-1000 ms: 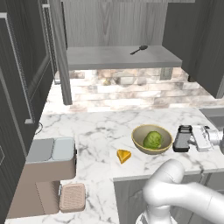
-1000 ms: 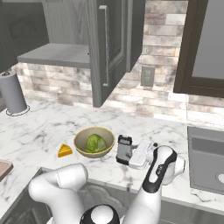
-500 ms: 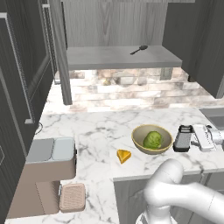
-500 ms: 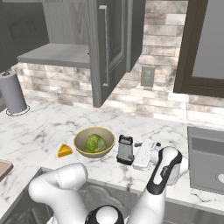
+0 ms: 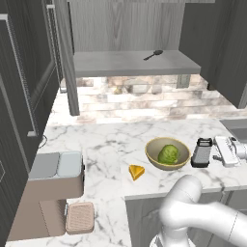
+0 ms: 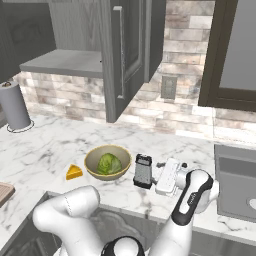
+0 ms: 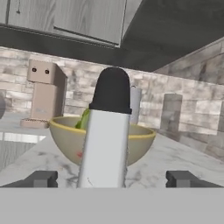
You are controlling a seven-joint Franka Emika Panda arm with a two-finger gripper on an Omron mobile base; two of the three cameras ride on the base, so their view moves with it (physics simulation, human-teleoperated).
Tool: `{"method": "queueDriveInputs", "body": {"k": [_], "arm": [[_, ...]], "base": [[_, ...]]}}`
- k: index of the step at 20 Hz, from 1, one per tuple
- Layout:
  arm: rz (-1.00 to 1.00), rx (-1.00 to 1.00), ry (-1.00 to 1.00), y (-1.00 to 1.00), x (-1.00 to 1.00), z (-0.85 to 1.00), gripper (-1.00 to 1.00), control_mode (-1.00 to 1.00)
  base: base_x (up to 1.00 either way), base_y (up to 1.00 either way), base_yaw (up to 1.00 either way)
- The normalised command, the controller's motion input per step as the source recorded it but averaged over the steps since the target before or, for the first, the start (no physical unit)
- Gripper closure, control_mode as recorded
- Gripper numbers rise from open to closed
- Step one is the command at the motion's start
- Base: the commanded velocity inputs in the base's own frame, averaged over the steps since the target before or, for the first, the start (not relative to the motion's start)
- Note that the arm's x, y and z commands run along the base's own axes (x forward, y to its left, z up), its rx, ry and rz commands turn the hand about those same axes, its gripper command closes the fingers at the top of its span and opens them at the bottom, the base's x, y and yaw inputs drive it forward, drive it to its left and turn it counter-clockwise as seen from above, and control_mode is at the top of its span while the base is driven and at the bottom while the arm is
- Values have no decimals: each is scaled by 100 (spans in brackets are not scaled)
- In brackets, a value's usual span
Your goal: Pick the cheese from the fridge and the cheese grater from the cabinet and place them next to the salad bowl.
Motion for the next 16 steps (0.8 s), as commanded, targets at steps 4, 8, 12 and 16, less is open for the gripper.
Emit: {"method": "queueDriveInputs", "body": {"k": [4,8,12,16], "arm": [[0,8,0,-38,0,23,-100,-100],[0,3,-13,-18,-5,50,-100,-100],[0,0,-30,14,-48,69,-100,-100],[0,-3,-45,45,-97,72,-100,-100]], "base": [[0,0,0],[0,0,0],[0,0,0],[0,0,0]]}}
